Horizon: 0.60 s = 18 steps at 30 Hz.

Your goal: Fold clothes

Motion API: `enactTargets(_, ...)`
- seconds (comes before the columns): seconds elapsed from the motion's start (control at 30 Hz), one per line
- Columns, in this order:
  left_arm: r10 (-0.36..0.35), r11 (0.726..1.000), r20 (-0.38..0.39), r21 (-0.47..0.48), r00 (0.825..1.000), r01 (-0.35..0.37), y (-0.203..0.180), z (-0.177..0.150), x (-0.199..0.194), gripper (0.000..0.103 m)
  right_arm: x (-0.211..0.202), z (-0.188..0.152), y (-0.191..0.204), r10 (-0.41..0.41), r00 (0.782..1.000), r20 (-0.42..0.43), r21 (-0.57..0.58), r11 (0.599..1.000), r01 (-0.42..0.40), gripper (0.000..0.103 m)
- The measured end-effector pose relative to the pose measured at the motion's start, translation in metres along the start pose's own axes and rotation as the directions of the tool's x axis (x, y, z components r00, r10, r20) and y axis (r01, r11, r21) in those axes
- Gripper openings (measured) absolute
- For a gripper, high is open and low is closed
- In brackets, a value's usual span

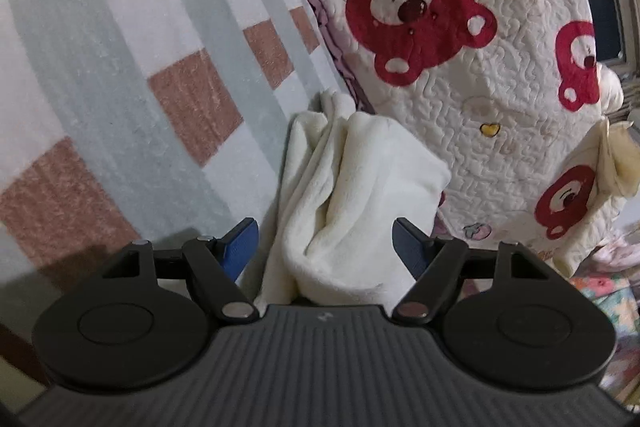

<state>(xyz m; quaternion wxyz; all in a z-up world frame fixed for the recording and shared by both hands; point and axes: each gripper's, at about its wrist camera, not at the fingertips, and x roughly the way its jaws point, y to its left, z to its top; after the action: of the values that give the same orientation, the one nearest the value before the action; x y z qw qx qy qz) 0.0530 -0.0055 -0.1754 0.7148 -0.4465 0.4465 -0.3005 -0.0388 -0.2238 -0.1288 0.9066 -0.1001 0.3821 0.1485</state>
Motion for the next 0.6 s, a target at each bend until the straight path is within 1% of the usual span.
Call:
enactTargets(0.1,-0.057,0.998,-0.057,-0.014,0.997,0.057,-0.002,-0.007,0.011,0.073,0.000,-0.005,0.005,-0.023,0.999,0.027,0.001,1.000,0.023,0.030)
enactTargets(0.2,-0.038,0.998,-0.050,0.040,0.998,0.040,-0.010,-0.009,0.016,0.073,-0.003,-0.008,0.015,-0.049,0.998,0.047,-0.070,0.996,0.053,0.034)
enactTargets(0.27,-0.025,0.998,-0.048,0.061,0.999,0.028,-0.011,-0.009,0.014,0.073,-0.013,-0.012,0.027,-0.043,0.997,0.062,-0.126,0.991,0.051,0.037)
enactTargets(0.3,-0.017,0.998,-0.049,0.063,0.999,0.020,-0.010,-0.009,0.015,0.073,-0.020,-0.015,0.032,-0.031,0.997,0.068,-0.143,0.989,0.041,0.038)
enactTargets(0.37,0.001,0.998,-0.053,0.068,0.999,0.002,-0.009,-0.009,0.015,0.073,-0.036,-0.025,0.039,-0.004,0.996,0.089,-0.159,0.987,0.018,0.045)
enactTargets(0.43,0.019,0.997,-0.056,0.073,0.998,-0.015,-0.008,-0.009,0.015,0.073,-0.047,-0.035,0.042,0.032,0.993,0.117,-0.183,0.983,-0.010,0.046)
enactTargets(0.5,0.037,0.996,-0.059,0.078,0.998,-0.032,-0.007,-0.009,0.016,0.073,-0.057,-0.041,0.036,0.092,0.987,0.128,-0.176,0.982,-0.069,0.048)
enactTargets(0.6,0.063,0.995,-0.064,0.086,0.996,-0.058,-0.005,-0.010,0.016,0.074,-0.074,-0.047,0.021,0.188,0.975,0.116,-0.126,0.977,-0.173,0.048)
